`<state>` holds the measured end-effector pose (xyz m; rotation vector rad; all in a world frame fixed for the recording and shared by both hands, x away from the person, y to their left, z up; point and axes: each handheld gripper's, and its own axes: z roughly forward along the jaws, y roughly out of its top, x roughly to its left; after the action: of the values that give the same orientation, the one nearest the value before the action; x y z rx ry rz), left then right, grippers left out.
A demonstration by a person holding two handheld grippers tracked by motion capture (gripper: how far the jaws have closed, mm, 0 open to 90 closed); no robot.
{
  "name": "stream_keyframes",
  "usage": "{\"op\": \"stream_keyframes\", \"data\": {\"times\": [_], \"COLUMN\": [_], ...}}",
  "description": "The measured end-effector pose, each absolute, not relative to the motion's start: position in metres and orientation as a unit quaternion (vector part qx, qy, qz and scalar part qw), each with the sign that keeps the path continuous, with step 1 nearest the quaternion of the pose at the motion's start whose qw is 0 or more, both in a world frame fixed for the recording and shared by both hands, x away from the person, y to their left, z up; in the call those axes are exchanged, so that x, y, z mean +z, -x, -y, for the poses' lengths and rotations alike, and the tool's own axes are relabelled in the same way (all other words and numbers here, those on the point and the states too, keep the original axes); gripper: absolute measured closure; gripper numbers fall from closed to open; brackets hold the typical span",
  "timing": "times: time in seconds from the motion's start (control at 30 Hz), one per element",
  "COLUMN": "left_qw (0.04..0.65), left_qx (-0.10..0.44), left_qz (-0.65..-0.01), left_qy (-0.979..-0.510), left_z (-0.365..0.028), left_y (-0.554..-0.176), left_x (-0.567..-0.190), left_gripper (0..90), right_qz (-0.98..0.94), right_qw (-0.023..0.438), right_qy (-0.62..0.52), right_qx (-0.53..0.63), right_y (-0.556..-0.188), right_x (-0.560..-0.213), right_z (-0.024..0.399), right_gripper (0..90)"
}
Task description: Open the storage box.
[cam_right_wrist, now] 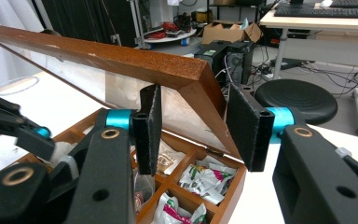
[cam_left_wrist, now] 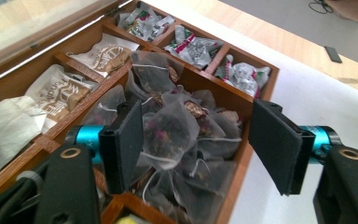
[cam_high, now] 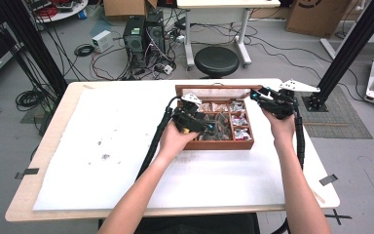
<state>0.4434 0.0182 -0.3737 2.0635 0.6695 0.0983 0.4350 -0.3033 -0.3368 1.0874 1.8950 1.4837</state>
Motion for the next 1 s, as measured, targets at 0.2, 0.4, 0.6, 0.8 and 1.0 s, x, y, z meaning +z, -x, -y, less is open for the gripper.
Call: {"op": "stream_keyframes", "data": {"times": [0.2, 0.4, 0.6, 0.8, 1.0], "left_qw": [0.453, 0.434, 0.430, 0.412, 0.406], "left_qx": [0.039, 0.037, 0.036, 0.038, 0.039], "left_qz": [-0.285, -0.293, -0.291, -0.295, -0.301], "left_qy": [-0.844, -0.851, -0.854, -0.861, -0.862], "left_z": [-0.007, 0.004, 0.009, 0.016, 0.017], "left_y": [-0.453, -0.456, -0.459, -0.459, -0.460], "left_x": [-0.380, -0.385, -0.388, -0.390, -0.392], "left_gripper": [43.5, 50.8, 60.1, 64.7, 81.9], "right_qz": [-0.695, -0.695, -0.694, -0.694, -0.694], "right_qw": [0.247, 0.247, 0.244, 0.244, 0.245], "right_qy": [-0.399, -0.399, -0.400, -0.402, -0.401], "right_qx": [0.545, 0.545, 0.546, 0.545, 0.545], "right_y": [-0.435, -0.435, -0.435, -0.435, -0.435], "right_x": [-0.337, -0.337, -0.337, -0.337, -0.337], "right_z": [0.303, 0.303, 0.304, 0.303, 0.303], "right_gripper": [56.9, 56.9, 56.5, 55.9, 56.0]}}
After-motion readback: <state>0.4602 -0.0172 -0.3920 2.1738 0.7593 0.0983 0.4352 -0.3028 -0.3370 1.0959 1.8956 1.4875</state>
